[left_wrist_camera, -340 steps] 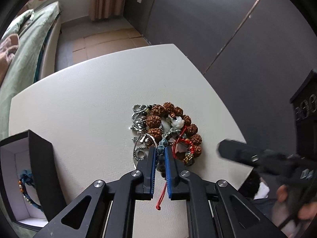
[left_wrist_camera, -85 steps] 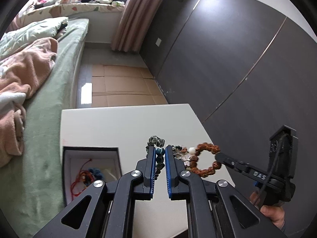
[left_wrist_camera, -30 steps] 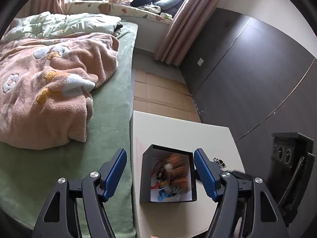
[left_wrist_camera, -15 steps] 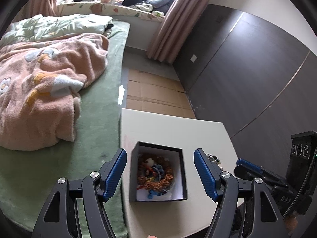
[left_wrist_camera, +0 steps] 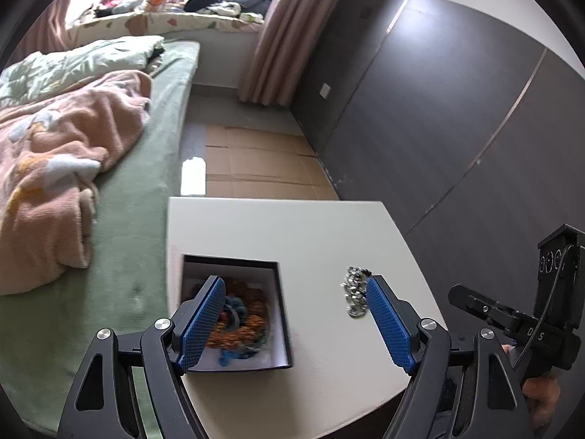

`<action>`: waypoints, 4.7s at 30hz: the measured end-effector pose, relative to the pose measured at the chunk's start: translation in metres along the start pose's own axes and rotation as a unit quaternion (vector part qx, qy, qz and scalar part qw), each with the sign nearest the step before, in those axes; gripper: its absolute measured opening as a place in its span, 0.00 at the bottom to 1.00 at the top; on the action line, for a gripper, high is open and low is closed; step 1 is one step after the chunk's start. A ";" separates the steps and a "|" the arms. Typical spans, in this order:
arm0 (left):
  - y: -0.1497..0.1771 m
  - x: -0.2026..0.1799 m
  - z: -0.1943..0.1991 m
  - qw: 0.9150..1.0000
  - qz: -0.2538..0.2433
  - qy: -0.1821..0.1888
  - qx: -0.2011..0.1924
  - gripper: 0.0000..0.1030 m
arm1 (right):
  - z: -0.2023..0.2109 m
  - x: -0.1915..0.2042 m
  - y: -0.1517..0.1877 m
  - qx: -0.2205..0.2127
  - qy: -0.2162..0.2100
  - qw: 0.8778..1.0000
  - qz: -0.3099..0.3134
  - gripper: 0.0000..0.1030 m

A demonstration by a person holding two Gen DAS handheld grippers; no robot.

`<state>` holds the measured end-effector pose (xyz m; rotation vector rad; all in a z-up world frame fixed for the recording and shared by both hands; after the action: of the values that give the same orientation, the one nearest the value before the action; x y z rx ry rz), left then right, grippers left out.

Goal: Organize jewelry
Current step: 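Move the left tool to the silver chain with the white butterfly pendant, then close the left gripper on the silver chain, then grasp the white butterfly pendant with the right gripper, then lift the necklace with both grippers and carry it over the black box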

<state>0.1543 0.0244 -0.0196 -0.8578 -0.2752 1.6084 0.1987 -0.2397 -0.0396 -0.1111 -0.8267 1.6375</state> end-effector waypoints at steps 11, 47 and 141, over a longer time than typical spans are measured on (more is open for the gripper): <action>0.008 -0.049 -0.037 0.999 -0.044 -0.004 0.027 0.78 | 0.006 -0.053 0.021 -0.008 0.034 0.997 -0.074 0.78; 0.029 -0.087 -0.187 0.985 -0.047 0.005 0.166 0.35 | -0.041 -0.123 0.007 0.038 0.031 0.977 -0.206 0.97; -0.072 -0.096 0.054 0.994 -0.057 0.060 -0.070 0.04 | -0.008 -0.059 -0.002 -0.008 0.006 0.994 -0.107 0.13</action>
<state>0.1725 -0.0327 0.0975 -1.0249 -0.3477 1.4387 0.2193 -0.2885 -0.0662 -0.0427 -0.8140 1.4270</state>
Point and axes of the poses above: each gripper's, at about its wrist camera, not at the fingertips, and z roughly against the way its jaws point, x to its left, y to its underside, the point moved 1 cm from there along -z, roughly the way its jaws point, and after that the axes turned 1 degree about z, right-handed, at the moved point
